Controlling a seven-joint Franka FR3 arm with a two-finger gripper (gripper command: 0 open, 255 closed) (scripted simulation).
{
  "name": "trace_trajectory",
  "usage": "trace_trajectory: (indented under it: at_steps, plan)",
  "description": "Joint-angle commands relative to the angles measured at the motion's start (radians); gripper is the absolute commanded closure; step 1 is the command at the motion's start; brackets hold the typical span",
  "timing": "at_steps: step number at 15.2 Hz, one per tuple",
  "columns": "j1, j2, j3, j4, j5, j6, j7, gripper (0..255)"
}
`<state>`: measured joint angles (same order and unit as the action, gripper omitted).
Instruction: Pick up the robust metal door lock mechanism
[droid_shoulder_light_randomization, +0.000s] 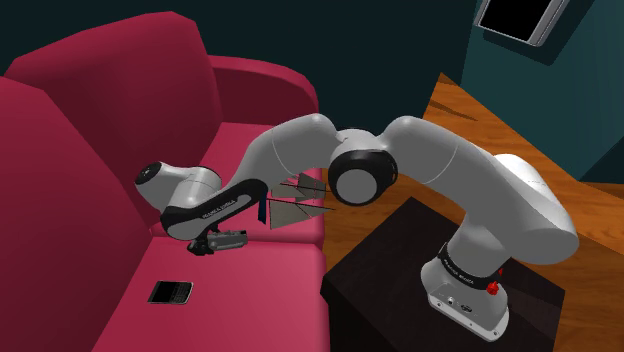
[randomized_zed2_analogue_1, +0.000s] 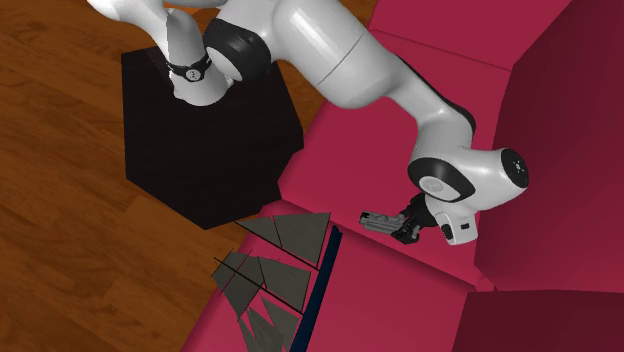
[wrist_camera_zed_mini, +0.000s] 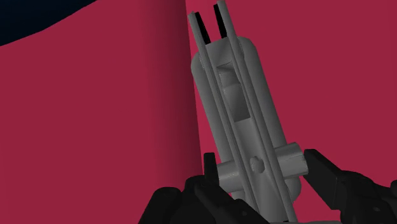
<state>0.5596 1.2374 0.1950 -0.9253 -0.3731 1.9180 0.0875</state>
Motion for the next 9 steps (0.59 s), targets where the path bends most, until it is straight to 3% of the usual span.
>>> trace_trajectory:
  at_steps: [1, 9]
  plan:
    - [0.000, 0.000, 0.000, 0.000, 0.000, 0.000, 0.000, 255]
    - [-0.008, -0.081, 0.008, -0.055, 0.004, -0.029, -0.001, 255]
